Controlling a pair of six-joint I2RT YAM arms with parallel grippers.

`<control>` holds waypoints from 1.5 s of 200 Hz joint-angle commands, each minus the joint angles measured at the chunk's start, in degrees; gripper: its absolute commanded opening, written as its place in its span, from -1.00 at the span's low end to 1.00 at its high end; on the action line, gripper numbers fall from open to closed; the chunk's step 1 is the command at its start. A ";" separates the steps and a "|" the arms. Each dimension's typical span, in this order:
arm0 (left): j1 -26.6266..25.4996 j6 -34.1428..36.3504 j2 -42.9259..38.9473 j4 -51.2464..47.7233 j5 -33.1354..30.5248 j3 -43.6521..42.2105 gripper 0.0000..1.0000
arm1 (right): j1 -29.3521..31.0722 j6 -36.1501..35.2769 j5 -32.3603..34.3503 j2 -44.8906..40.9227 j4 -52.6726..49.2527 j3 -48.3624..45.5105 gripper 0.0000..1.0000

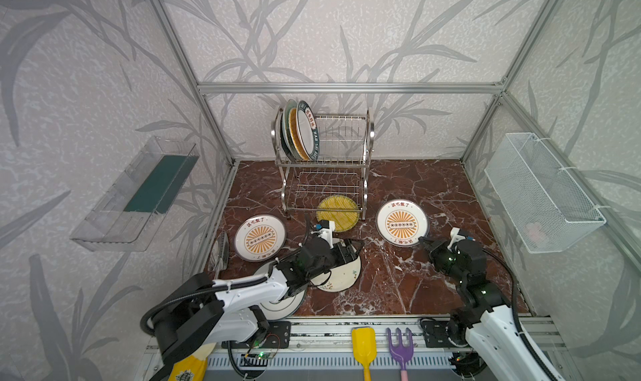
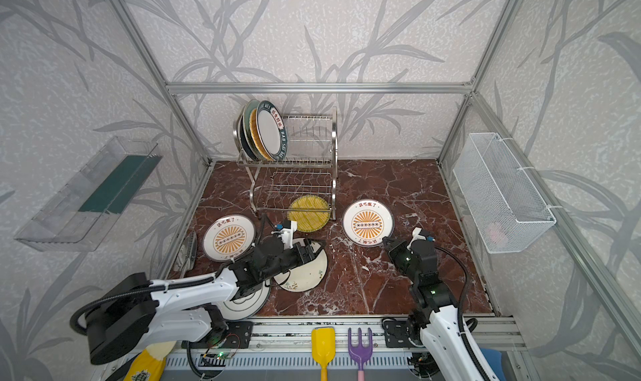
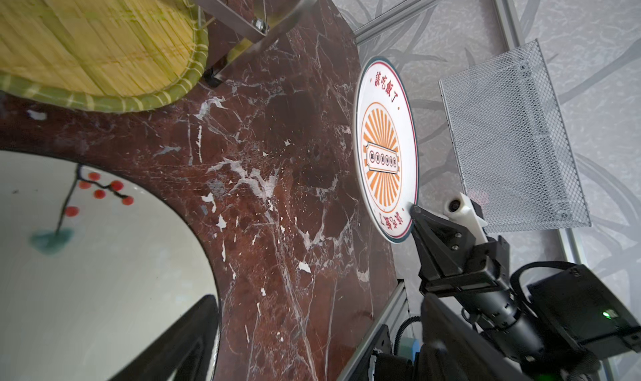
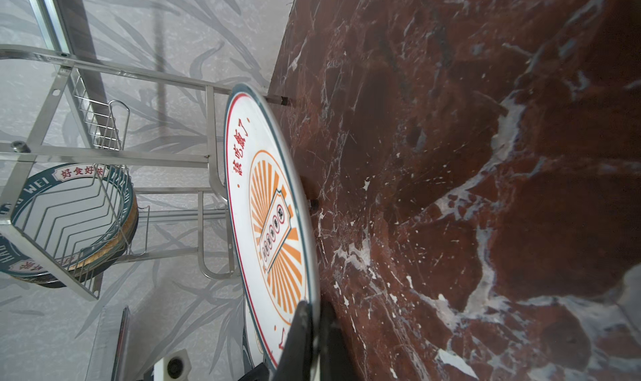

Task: Load the plates into the dish rack
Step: 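Grasp the upright plate's rim with the left gripper while right holds it, then lift the plate toward the rack with left gripper while right releases and withdraws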

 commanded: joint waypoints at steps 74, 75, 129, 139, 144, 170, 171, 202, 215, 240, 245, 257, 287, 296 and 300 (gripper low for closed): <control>-9.52 -8.77 18.14 23.28 -20.30 9.57 0.28 | 11.36 6.51 11.85 0.61 2.44 3.59 -1.00; -9.54 -8.90 18.21 23.35 -20.39 9.60 0.28 | 11.38 6.55 11.86 0.62 2.37 3.61 -1.00; -9.72 -10.39 20.02 19.49 -24.02 12.75 0.25 | 12.72 7.10 11.64 0.66 2.76 3.81 -1.00; -9.62 -10.98 20.32 18.56 -24.50 13.19 0.25 | 12.89 7.19 11.52 0.61 2.77 3.80 -1.00; -9.60 -11.26 20.61 18.67 -24.74 13.32 0.25 | 12.95 7.20 11.51 0.58 2.77 3.82 -1.00; -9.38 -13.33 22.91 20.33 -24.78 13.91 0.20 | 13.20 7.45 11.01 0.57 3.02 3.87 -1.00; -9.38 -13.43 22.97 20.38 -24.74 13.93 0.20 | 13.23 7.46 10.95 0.48 3.15 3.89 -1.00; -9.03 -13.85 24.70 20.68 -24.24 15.30 0.18 | 13.30 7.33 10.55 0.15 2.60 4.12 -1.00; -8.96 -14.06 25.05 20.48 -24.39 15.57 0.13 | 13.31 7.45 10.28 -0.10 2.49 3.92 -1.00; -8.83 -15.05 25.39 19.92 -24.52 16.03 -0.14 | 13.38 7.57 10.26 -0.82 2.35 3.48 -1.00; -8.86 -15.27 25.53 19.90 -24.59 16.11 -0.18 | 13.37 7.71 10.21 -0.94 2.46 3.32 -1.00; -8.77 -16.18 25.80 20.28 -25.04 16.23 -0.32 | 13.41 8.03 10.19 -1.16 2.50 2.89 -1.00; -8.77 -17.55 26.73 21.69 -25.68 16.56 -0.57 | 13.48 8.36 9.71 -1.59 2.57 2.23 -1.00; -8.75 -17.66 27.11 22.38 -25.71 16.67 -0.67 | 13.50 8.43 9.54 -1.57 2.65 2.19 -1.00; -8.77 -17.86 27.25 22.63 -25.71 16.64 -0.73 | 13.50 8.35 9.33 -1.57 2.80 2.10 -1.00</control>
